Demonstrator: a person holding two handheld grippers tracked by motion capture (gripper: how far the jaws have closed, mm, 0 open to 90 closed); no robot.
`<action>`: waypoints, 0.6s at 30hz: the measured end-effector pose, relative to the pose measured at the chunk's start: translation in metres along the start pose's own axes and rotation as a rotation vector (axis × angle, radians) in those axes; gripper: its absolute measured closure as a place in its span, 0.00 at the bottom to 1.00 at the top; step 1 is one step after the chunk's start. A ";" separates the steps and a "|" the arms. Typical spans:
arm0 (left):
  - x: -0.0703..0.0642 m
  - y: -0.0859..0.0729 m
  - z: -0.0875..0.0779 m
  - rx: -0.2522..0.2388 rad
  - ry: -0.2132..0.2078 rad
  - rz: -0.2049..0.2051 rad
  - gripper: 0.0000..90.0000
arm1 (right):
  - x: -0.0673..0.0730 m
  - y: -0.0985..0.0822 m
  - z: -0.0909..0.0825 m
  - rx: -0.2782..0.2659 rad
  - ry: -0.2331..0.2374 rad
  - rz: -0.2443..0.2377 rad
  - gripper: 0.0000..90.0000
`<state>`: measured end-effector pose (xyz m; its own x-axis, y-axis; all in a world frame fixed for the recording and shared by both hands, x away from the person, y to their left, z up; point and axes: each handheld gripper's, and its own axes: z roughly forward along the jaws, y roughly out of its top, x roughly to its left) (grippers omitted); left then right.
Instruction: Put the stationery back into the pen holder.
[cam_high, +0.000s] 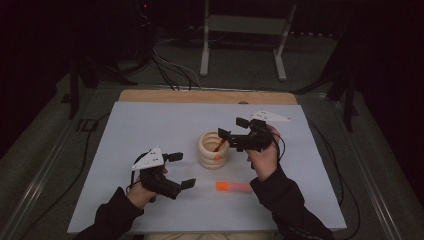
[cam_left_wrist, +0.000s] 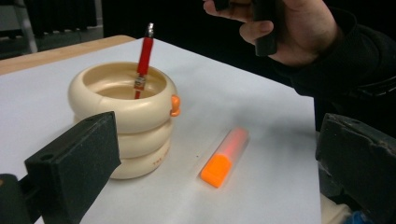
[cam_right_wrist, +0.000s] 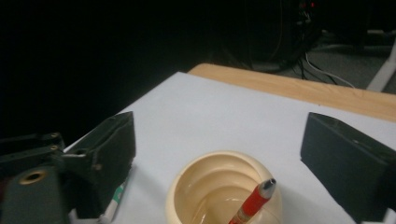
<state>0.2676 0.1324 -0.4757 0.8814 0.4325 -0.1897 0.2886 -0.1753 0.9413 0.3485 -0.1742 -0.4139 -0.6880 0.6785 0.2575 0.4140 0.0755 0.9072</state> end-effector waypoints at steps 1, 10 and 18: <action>-0.001 0.000 0.001 0.003 -0.004 0.001 0.00 | -0.001 -0.001 -0.003 -0.006 0.006 0.001 0.11; -0.004 0.005 0.014 0.034 -0.066 0.022 0.00 | -0.011 -0.010 -0.028 -0.045 0.020 -0.021 0.09; -0.010 0.010 0.030 0.065 -0.116 0.054 0.00 | -0.013 -0.024 -0.055 -0.081 0.008 -0.040 0.09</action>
<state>0.2729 0.0996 -0.4732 0.9326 0.3160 -0.1741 0.2599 -0.2536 0.9317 0.3152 -0.2250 -0.4209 -0.7078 0.6704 0.2227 0.3366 0.0429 0.9407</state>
